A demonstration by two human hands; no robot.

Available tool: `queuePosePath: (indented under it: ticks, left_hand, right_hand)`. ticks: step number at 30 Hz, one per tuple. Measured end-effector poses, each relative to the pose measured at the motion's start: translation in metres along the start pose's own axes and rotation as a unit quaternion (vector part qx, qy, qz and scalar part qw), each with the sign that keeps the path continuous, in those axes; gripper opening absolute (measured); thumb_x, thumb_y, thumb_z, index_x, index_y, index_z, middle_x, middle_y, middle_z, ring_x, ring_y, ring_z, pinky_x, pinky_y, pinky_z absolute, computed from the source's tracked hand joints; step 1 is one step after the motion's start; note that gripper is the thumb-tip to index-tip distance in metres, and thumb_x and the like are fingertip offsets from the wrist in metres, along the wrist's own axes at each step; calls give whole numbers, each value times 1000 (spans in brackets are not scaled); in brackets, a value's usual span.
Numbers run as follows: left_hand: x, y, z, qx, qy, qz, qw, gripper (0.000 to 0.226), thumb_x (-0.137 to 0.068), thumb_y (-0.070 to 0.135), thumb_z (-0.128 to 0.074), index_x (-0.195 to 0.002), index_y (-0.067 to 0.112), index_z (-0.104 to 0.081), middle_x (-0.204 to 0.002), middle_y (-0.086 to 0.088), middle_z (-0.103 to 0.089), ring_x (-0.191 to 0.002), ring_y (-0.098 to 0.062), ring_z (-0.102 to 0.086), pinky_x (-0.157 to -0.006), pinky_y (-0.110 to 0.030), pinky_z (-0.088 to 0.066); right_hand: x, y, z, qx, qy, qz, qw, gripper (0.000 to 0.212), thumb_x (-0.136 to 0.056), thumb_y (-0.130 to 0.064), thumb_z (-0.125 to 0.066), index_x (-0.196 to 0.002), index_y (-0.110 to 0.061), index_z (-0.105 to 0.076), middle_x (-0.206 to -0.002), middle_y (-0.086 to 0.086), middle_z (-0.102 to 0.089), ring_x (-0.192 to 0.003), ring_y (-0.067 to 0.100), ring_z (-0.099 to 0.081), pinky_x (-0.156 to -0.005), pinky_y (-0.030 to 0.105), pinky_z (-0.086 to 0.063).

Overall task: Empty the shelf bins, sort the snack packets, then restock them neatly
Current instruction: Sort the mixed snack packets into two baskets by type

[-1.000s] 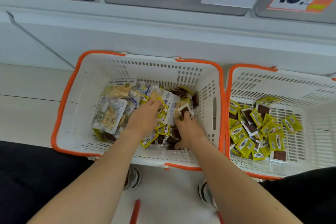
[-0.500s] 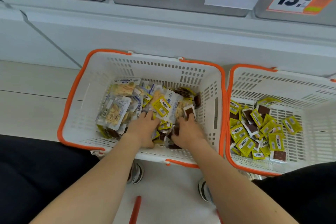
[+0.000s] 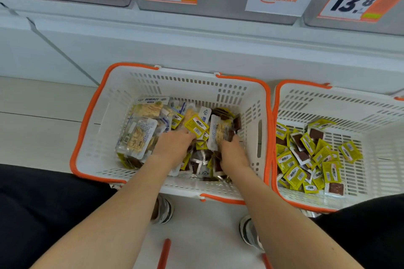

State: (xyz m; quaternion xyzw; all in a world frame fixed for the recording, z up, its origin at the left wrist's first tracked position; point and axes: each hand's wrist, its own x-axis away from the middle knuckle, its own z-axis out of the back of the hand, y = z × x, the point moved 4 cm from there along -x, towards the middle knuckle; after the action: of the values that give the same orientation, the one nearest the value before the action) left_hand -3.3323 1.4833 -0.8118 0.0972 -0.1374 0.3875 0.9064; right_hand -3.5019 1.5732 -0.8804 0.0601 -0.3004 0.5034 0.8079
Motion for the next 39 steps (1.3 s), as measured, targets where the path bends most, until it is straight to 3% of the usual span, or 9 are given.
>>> queuePosePath:
  ticks: [5,8,11,14,17,25,30,33,39]
  left_hand:
    - [-1,-1,11,88,55,35,994,44,-91,10,-72,-127,30,-56,-136,2,-54,-76,-26,-68,-65,-39,-57]
    - [-4,2,14,127,70,56,988,25,-102,21,-63,-127,22,-62,-137,0,-55,-122,-30,-55,-103,-48,-47]
    - [-9,8,19,219,67,91,969,37,-107,29,-55,-141,12,-56,-136,-7,-56,-132,-34,-43,-111,-50,-38]
    - [-15,17,29,369,100,134,914,23,-108,25,-53,-124,10,-59,-111,-7,-64,-106,-30,-60,-87,-42,-51]
    - [-24,33,48,444,95,168,875,21,-110,20,-49,-93,8,-50,-70,0,-48,-57,-15,-46,-52,-31,-31]
    - [-50,128,103,435,81,81,893,18,-108,28,-52,-96,14,-56,-75,1,-46,-69,-26,-53,-54,-30,-30]
    - [-42,207,102,482,-128,-50,865,45,-98,54,-63,-129,21,-59,-117,3,-69,-100,-19,-72,-87,-45,-63]
    - [-37,213,98,424,-69,-73,900,38,-103,42,-61,-135,22,-63,-124,7,-68,-109,-12,-67,-92,-27,-54]
    - [-34,133,64,325,126,46,936,17,-103,19,-53,-92,28,-62,-86,10,-63,-73,-7,-60,-57,-24,-41]
  right_hand:
    - [7,1,13,-85,4,-16,996,25,-86,-13,-80,-103,-17,-62,-141,13,-42,-92,29,-61,-85,39,-56]
    - [10,-2,33,-183,11,-10,983,31,-78,-1,-79,-98,-19,-65,-128,7,-54,-100,27,-63,-92,39,-58]
    - [16,-3,68,-260,52,3,964,28,-79,2,-75,-86,-22,-63,-97,1,-65,-88,23,-66,-72,33,-59]
    - [24,0,117,-344,103,37,932,21,-87,-9,-80,-98,-21,-67,-87,-9,-64,-80,11,-64,-76,32,-58]
    - [32,13,160,-411,137,57,900,47,-81,-27,-86,-124,-22,-66,-110,-5,-67,-103,15,-67,-97,40,-57]
    - [65,114,235,-492,232,-73,836,68,-68,3,-72,-126,-31,-64,-114,11,-68,-68,22,-70,-60,40,-63]
    - [90,168,225,-416,116,-165,887,104,-65,-14,-75,-159,-23,-32,-120,12,-59,-77,24,-67,-63,38,-57]
    - [105,163,226,-318,135,-161,925,77,-87,-18,-69,-157,-9,-37,-129,14,-61,-94,22,-63,-81,36,-55]
    - [82,70,196,-347,187,33,918,24,-93,-12,-56,-108,-20,-74,-73,1,-73,-61,13,-67,-57,24,-52]
